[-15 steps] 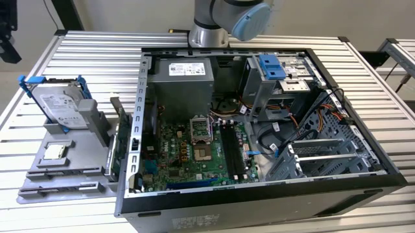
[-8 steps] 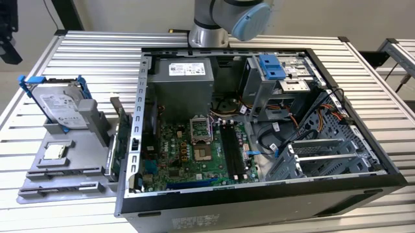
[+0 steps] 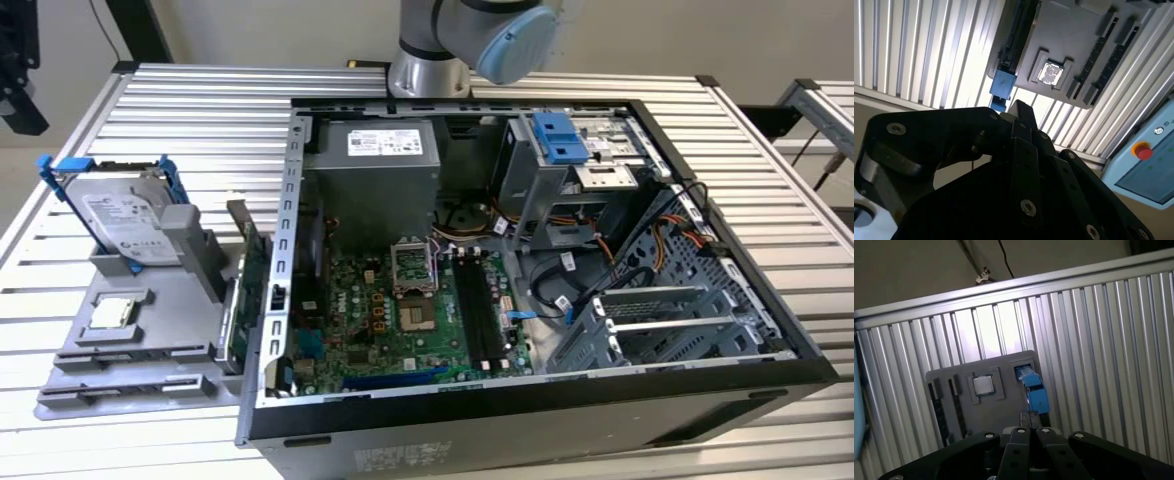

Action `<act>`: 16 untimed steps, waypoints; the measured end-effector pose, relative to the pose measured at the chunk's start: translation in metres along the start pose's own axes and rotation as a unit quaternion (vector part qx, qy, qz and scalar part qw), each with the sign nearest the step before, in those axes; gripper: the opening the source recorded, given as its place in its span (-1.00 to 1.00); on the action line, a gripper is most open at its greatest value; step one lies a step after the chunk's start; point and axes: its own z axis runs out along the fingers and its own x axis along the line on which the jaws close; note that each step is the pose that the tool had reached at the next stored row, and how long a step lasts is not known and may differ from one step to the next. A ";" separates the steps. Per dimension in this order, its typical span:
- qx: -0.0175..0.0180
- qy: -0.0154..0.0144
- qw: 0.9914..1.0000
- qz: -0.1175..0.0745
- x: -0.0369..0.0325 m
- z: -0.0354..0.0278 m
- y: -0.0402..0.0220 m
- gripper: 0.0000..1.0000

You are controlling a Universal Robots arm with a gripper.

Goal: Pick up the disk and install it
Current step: 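Pick up the disk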

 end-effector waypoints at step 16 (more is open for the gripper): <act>0.000 0.000 1.000 -0.001 0.0000 0.0005 0.0000 -1.00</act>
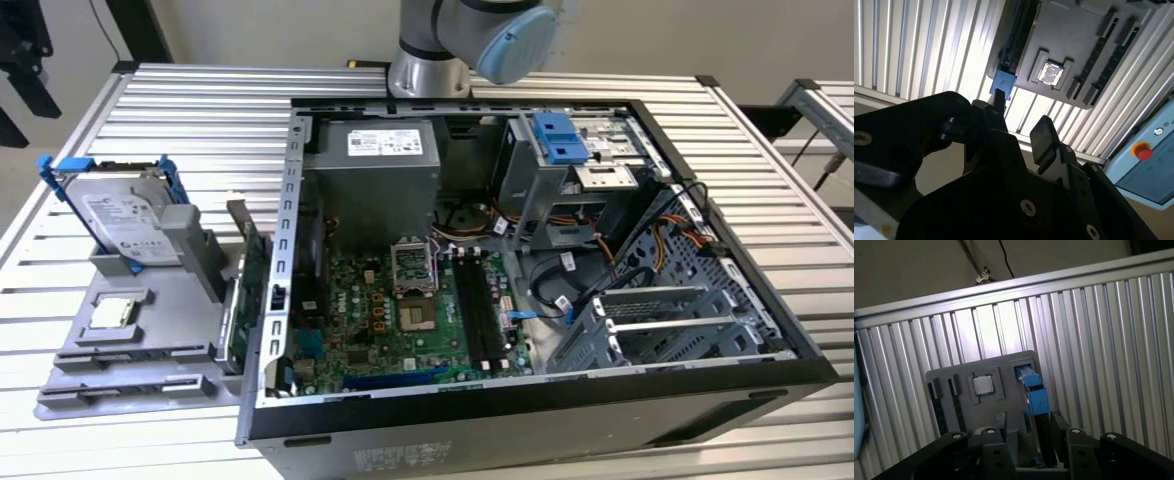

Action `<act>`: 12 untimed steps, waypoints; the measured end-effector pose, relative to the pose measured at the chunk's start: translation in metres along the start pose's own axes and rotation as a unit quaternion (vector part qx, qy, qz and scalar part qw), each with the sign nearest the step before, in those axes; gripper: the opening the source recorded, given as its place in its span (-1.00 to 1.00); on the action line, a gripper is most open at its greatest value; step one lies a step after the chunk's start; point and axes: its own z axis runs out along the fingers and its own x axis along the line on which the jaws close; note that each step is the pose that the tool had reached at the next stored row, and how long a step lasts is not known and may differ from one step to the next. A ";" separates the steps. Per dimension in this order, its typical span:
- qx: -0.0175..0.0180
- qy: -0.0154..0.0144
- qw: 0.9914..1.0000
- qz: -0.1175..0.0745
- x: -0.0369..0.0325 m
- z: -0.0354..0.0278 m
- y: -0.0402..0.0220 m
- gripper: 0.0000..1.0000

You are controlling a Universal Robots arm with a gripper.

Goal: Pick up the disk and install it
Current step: 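Pick up the disk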

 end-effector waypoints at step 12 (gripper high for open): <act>0.000 0.000 1.000 -0.016 -0.0001 0.0008 -0.0001 1.00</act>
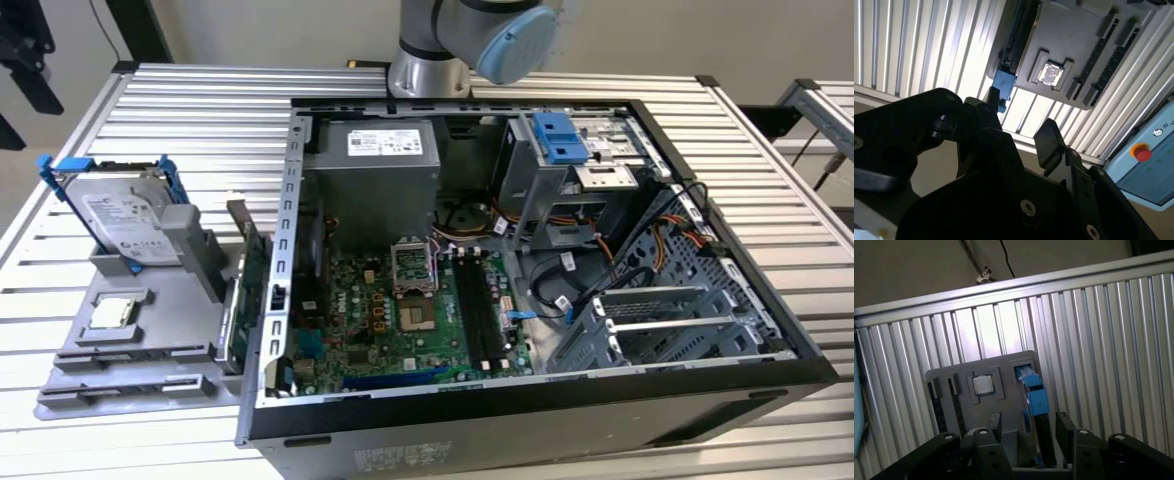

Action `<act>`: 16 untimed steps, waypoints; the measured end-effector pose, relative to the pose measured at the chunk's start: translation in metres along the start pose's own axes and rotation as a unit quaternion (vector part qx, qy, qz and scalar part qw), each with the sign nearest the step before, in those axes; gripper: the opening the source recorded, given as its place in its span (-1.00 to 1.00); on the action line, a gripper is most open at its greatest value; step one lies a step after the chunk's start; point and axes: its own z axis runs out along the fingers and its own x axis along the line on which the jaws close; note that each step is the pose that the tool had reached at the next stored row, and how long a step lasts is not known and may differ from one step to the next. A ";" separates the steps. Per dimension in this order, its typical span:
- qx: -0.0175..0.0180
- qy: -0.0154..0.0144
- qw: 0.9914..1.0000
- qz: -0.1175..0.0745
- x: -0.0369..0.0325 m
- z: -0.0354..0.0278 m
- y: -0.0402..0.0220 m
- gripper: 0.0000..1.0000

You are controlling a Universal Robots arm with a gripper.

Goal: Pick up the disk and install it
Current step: 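Pick up the disk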

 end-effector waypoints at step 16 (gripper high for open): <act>0.001 0.000 0.997 -0.073 -0.0010 0.0260 -0.0002 1.00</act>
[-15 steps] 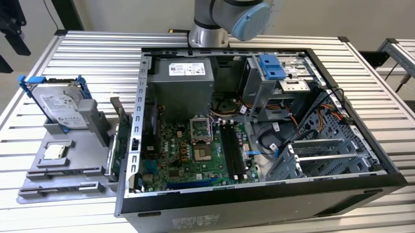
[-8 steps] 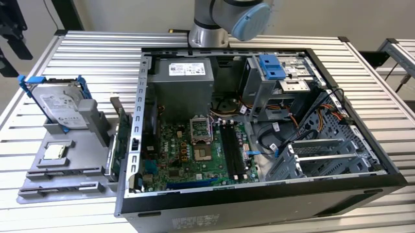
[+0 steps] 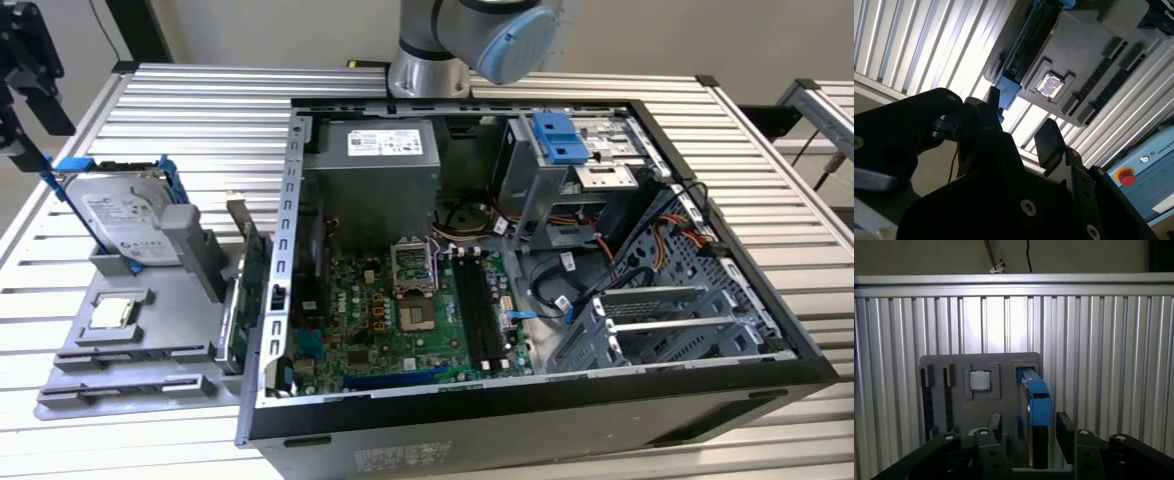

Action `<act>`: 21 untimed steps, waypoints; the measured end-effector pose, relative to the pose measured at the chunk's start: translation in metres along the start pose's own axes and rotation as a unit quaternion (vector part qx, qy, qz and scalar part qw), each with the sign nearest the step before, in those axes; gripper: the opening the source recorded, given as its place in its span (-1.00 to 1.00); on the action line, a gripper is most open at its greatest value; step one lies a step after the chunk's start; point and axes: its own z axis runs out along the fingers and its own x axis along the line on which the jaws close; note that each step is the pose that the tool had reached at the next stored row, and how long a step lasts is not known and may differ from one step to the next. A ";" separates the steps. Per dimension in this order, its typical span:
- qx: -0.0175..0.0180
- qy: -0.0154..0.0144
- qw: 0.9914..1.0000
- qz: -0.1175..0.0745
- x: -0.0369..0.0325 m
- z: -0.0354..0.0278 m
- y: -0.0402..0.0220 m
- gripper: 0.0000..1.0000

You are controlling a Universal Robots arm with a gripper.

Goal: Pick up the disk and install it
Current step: 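Pick up the disk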

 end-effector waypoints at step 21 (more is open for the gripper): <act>0.000 0.000 1.000 -0.016 -0.0072 0.0383 -0.0003 1.00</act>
